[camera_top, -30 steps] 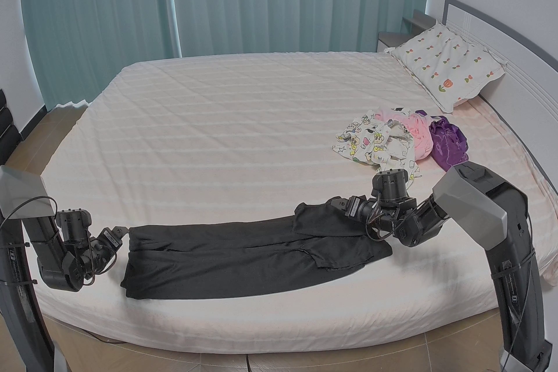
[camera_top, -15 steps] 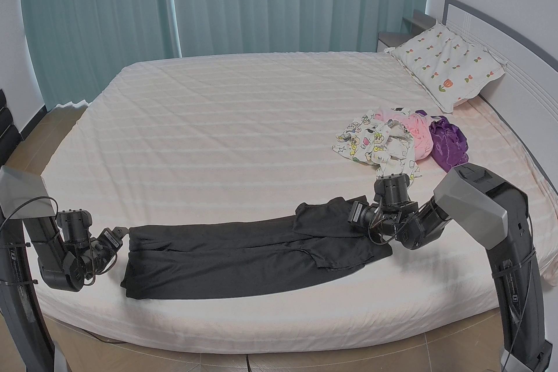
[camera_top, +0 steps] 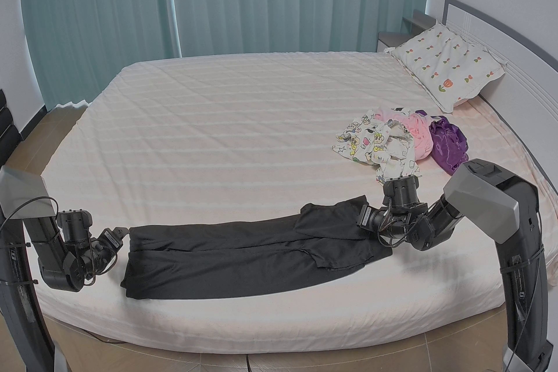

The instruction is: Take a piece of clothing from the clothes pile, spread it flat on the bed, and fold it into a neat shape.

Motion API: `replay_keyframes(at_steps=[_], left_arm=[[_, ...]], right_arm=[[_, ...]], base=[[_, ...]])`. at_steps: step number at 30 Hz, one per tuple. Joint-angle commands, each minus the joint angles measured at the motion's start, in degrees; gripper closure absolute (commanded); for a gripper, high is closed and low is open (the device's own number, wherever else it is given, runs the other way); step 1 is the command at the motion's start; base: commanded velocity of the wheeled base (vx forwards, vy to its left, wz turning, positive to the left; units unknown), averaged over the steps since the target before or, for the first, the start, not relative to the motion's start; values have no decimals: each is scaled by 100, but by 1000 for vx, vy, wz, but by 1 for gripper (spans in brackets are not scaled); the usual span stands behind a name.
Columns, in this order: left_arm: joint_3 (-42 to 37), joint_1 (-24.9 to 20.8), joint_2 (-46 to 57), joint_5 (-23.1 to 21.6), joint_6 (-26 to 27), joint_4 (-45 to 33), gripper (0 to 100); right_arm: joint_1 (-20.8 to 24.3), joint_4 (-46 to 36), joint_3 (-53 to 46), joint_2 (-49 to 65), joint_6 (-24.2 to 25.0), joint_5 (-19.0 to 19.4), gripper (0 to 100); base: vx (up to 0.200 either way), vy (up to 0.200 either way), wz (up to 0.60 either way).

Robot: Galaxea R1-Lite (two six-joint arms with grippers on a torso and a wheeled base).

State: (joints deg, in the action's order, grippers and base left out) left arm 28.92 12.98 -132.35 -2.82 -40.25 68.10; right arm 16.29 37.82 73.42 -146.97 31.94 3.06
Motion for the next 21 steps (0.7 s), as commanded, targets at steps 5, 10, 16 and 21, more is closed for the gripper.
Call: replay_keyframes(at_steps=[5, 10, 16, 21], left_arm=[[0, -33, 25, -8, -9, 11, 0], [158, -129, 8, -8, -18, 2, 0], [773, -235, -115, -8, 35, -323, 0], [1608, -235, -326, -26, 79, -1343, 0]], right_arm=[[-29, 68, -241, 318, 76, -25, 0], [-73, 94, -698, 722, 392, -42, 0], [-73, 745, -1375, 1030, 963, -60, 0], [-64, 1176, -1884, 1039, 1130, -42, 0]], base=[[0, 0, 0], [0, 0, 0], [0, 0, 0], [0, 0, 0]])
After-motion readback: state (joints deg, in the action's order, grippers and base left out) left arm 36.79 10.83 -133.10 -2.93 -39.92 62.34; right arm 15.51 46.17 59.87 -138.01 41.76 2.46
